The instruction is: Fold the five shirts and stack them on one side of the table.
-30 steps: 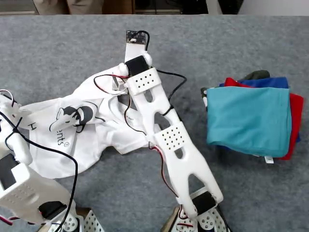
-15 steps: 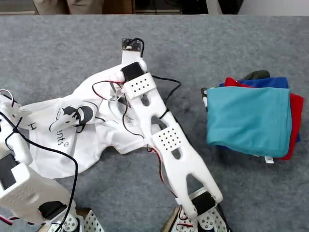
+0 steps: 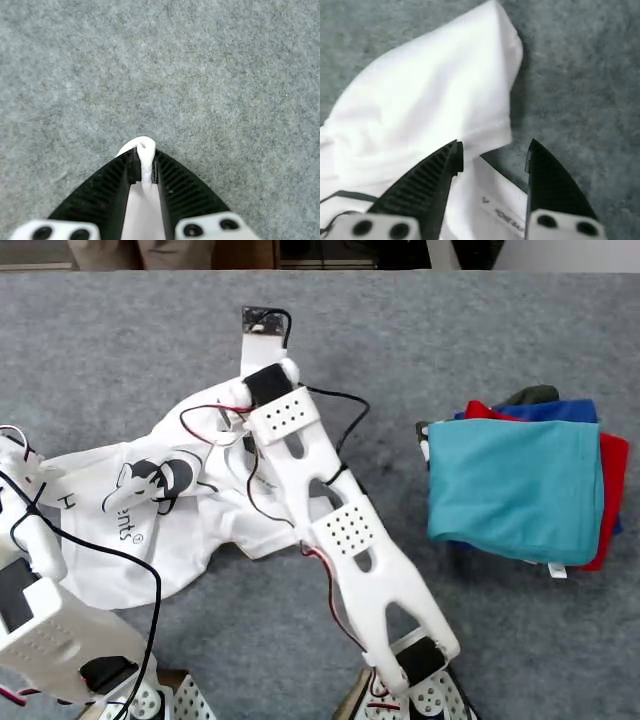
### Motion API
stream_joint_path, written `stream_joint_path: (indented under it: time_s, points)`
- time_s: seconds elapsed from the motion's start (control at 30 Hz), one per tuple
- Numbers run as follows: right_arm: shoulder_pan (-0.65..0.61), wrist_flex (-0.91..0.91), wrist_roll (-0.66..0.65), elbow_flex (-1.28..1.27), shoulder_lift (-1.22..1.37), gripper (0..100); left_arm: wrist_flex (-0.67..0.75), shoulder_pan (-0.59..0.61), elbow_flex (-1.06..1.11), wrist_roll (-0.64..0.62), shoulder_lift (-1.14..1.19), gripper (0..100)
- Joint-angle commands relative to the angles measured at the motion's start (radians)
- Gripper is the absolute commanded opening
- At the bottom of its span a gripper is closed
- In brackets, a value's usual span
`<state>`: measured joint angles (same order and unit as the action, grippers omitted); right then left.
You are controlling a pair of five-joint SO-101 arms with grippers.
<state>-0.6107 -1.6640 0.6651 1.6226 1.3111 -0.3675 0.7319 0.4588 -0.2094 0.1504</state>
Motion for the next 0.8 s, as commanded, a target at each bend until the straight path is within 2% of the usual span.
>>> stream_joint_path:
  time_s: [0.0,0.2,0.47,0.77]
  points:
    - [-0.022,0.075,-0.002,0.013,-0.056,21.8,-0.006,0.006,-0.040,0.003,-0.007,2]
    - [-0.016,0.101,-0.002,0.012,0.008,21.7,-0.006,0.006,-0.040,0.003,-0.007,2]
    - [0.015,0.020,0.000,0.004,0.022,21.7,-0.006,0.006,-0.040,0.003,-0.007,2]
    - [0.019,0.017,0.060,0.004,0.064,21.7,-0.006,0.008,-0.040,0.003,-0.007,2]
